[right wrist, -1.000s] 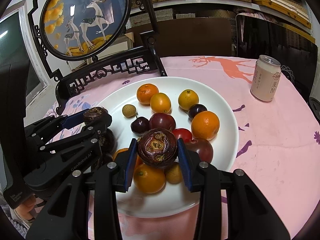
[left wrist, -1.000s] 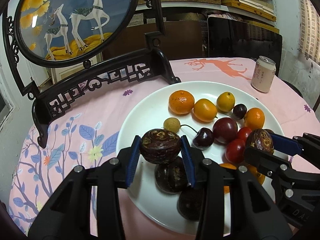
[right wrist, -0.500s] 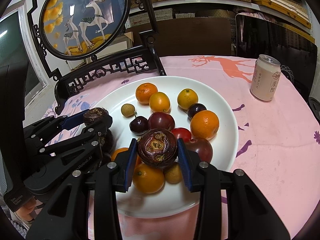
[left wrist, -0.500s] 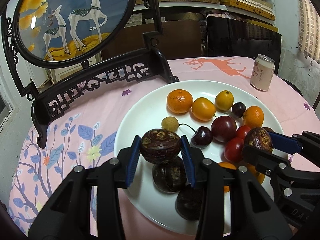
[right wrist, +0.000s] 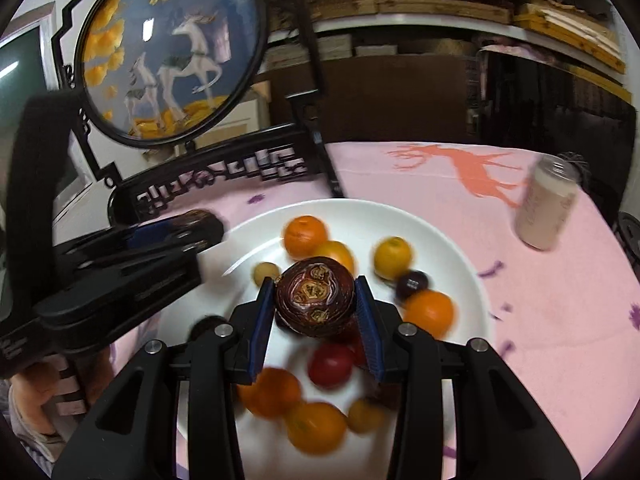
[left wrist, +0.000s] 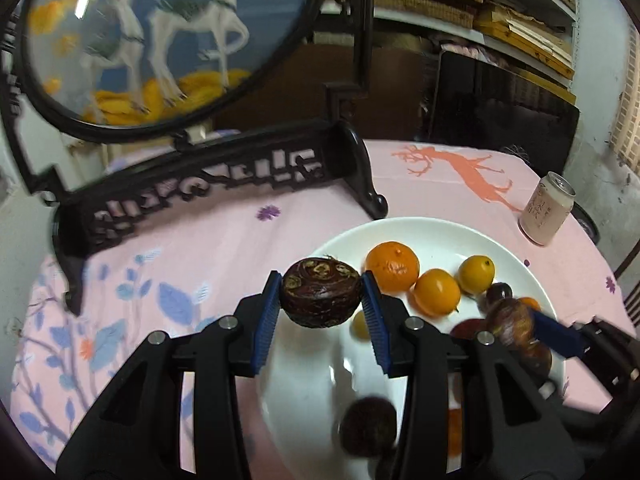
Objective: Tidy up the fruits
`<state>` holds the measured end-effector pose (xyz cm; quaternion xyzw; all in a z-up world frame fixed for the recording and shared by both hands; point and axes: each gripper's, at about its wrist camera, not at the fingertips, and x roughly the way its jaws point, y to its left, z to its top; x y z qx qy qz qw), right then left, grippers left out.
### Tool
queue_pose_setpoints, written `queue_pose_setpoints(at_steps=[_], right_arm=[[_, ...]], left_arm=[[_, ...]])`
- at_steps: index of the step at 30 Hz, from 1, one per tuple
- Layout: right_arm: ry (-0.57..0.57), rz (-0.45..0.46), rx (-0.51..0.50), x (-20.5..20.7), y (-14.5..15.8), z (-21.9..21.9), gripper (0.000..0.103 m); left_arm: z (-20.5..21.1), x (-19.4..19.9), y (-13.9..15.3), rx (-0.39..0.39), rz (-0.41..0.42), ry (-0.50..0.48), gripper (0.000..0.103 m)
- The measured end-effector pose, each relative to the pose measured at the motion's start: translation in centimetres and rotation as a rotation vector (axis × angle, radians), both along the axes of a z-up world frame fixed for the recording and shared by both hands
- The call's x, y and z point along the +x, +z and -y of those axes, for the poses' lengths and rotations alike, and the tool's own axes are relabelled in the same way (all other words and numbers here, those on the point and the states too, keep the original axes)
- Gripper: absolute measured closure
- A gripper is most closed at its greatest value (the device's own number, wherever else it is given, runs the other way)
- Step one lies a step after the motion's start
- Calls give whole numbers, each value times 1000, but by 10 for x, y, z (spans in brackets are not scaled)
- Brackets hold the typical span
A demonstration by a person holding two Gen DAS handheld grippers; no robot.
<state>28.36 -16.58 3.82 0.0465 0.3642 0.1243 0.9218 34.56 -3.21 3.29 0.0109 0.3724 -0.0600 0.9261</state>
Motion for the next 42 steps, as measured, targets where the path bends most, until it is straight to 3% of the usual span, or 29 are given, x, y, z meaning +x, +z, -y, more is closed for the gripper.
queue_pose_setpoints(at_steps=[4,7,12,15,17,19,20,21,26,29,31,34,38,41,42], right_arm=[[41,-71,11,22,-10,-16,63],[86,-117,12,28,-22,-26,63],[141,-121,7,21,-23,-38,63],[184,-103,-5,17,-23,-49,63],[202,-101,-10,17,-22,-55,63],[212,-98,-40,20,-22,-61,62],[216,-97,-55,22,-22,-61,61],[212,-103,-60,24,-21,-60,61],[152,-176,-56,26,-23,-31,65],[137,-196,-71,16,-22,-26,62],[150,-188,-104,13,-21,-30,56],[154,-172,-25,12,-12,-26,56],[133,-128,-46,-2,9,-26,56],[127,-94,26,-28,34,-10,47],[117,-67,42,-38,44,-5,38]], left_arm=[[2,27,-19,7,-71,-53,62],[-3,44,-27,-69,-132,-106,62],[12,47,-25,-28,-95,-190,62],[14,47,-29,-73,-128,-250,61],[19,44,-33,-38,-131,-267,61],[19,45,-32,-18,-127,-242,57],[17,45,-30,-12,-115,-216,44],[15,45,-28,-6,-111,-208,41],[8,31,-21,47,-94,-214,41],[6,23,-19,26,-93,-205,30],[5,19,-18,21,-87,-191,30],[3,14,-12,2,-97,-171,30],[-7,-8,9,12,-84,-140,38],[-18,-40,38,-62,-39,-130,37],[-19,-51,49,-68,-18,-124,36]])
